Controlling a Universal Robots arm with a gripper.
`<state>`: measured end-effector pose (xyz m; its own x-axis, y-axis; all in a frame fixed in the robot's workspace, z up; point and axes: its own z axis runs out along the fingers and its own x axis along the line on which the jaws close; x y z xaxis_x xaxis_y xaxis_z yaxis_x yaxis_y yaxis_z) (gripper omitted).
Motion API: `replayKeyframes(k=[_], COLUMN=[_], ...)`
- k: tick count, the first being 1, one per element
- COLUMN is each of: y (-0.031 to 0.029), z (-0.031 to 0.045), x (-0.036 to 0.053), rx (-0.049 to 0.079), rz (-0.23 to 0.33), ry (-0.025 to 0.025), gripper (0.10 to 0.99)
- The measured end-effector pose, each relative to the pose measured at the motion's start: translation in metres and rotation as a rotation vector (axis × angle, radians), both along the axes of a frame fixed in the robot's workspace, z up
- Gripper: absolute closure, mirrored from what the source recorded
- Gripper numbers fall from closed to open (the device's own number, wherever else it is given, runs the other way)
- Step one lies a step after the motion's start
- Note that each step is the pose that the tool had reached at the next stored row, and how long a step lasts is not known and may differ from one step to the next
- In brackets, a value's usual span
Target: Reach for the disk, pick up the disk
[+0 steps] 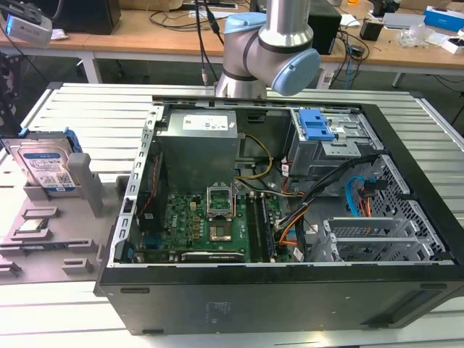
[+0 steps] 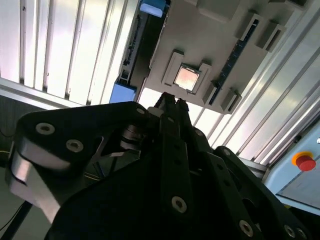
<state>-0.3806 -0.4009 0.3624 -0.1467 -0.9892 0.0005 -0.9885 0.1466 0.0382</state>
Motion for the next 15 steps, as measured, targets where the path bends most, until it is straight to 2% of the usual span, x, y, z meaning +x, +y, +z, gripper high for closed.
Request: replayKeyframes(k=[1, 2, 4, 5, 6, 9, 11, 14, 15], y=[0.0000, 0.0000, 0.0000, 0.0000, 0.0000, 0.0004, 0.0031, 0.0115, 0.0162], z=[0.0000, 0.0000, 0.0000, 0.0000, 0.0000, -0.0001, 0.0000, 0.0000, 0.0000], x=[0.0000, 0.0000, 0.0000, 0.0000, 0.0000, 0.0000, 0.0000, 0.0000, 0.0001], rx=[0.000, 0.000, 0.000, 0.000, 0.000, 0.000, 0.000, 0.000, 0.000], rz=[0.000, 0.000, 0.000, 0.000, 0.000, 0.000, 0.000, 0.000, 0.000], ry=[0.0000, 0.0000, 0.0000, 0.0000, 0.0000, -0.0002, 0.0001, 0.0001, -0.0001], gripper=[0.851, 0.851, 0.729, 0.608, 0.541, 0.541, 0.541, 0.541, 0.541])
